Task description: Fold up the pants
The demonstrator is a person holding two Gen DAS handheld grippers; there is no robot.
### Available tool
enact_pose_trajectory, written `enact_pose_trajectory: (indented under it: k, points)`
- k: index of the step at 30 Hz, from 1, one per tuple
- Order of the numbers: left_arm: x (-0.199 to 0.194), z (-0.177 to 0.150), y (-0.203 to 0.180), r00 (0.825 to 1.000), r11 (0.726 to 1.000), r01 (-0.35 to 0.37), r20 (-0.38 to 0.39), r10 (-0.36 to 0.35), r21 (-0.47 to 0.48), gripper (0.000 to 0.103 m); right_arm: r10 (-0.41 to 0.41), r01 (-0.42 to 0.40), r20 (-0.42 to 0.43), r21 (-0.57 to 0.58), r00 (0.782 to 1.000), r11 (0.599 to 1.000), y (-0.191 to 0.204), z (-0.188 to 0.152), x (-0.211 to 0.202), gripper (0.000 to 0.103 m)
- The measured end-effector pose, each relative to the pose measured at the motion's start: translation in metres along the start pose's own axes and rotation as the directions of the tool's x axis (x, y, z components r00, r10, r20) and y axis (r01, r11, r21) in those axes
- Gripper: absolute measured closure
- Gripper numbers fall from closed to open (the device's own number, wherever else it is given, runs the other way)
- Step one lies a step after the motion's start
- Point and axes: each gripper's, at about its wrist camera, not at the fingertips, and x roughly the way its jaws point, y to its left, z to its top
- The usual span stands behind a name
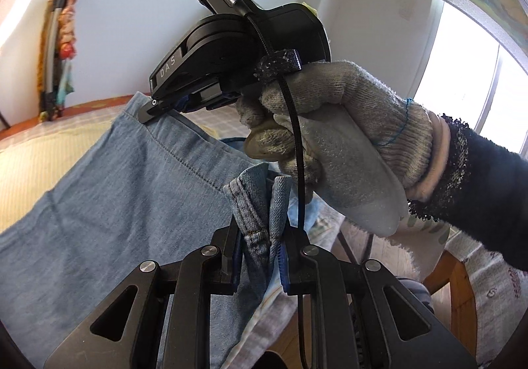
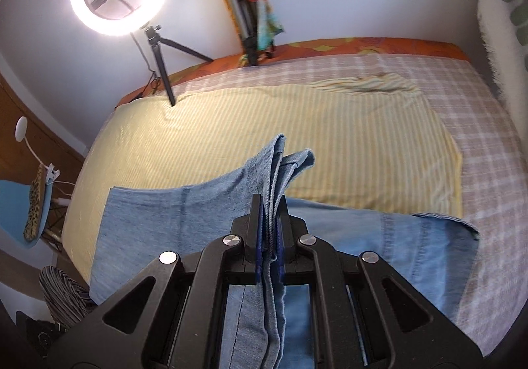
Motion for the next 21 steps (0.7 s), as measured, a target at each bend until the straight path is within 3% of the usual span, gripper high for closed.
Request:
enact_pose_trajectory:
  k: [13, 21]
  points:
    - [0.056, 0.02, -0.016, 0.995, 0.993, 0.089, -0.057, -0.085, 0.077, 0.087, -0.071, 0.069, 0.017, 0.084, 0.997, 0.994, -0.08, -0.021, -0.034, 0.096]
    - [0.077, 0.021, 0.001, 0.989, 0.993, 0.097, -0.12, -0.089, 0.067, 0.087, -0.094, 0.096, -0.023, 0.112, 0.995, 0.989, -0.11, -0.034, -0.014, 0.096]
